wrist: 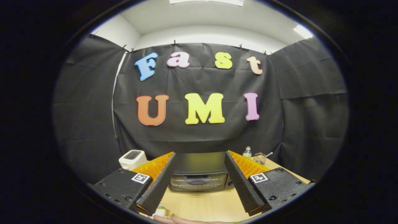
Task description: Open the toaster oven, put the food inside, and close the toaster oven door.
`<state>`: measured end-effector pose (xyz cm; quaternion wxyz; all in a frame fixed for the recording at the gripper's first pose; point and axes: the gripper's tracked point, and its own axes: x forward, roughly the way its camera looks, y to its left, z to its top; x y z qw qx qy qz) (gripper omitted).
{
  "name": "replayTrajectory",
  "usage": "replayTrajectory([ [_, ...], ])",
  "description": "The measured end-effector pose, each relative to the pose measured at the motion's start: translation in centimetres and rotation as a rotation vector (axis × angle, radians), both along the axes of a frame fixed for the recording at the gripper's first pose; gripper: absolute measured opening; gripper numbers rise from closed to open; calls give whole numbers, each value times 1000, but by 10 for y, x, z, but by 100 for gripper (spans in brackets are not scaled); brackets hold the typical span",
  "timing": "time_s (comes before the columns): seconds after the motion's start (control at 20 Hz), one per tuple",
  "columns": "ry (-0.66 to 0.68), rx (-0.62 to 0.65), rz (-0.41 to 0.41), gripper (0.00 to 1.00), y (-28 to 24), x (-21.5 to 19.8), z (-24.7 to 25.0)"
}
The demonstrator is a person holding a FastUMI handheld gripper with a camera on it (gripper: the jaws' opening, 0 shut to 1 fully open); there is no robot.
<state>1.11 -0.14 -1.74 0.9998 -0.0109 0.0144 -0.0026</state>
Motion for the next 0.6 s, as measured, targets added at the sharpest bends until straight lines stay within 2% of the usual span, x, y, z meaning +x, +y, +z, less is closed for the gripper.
replayTrajectory([
  [0.3,85,-22,21,100,3,32,-34],
  [0.6,203,-79,16,100,4,80,-100],
])
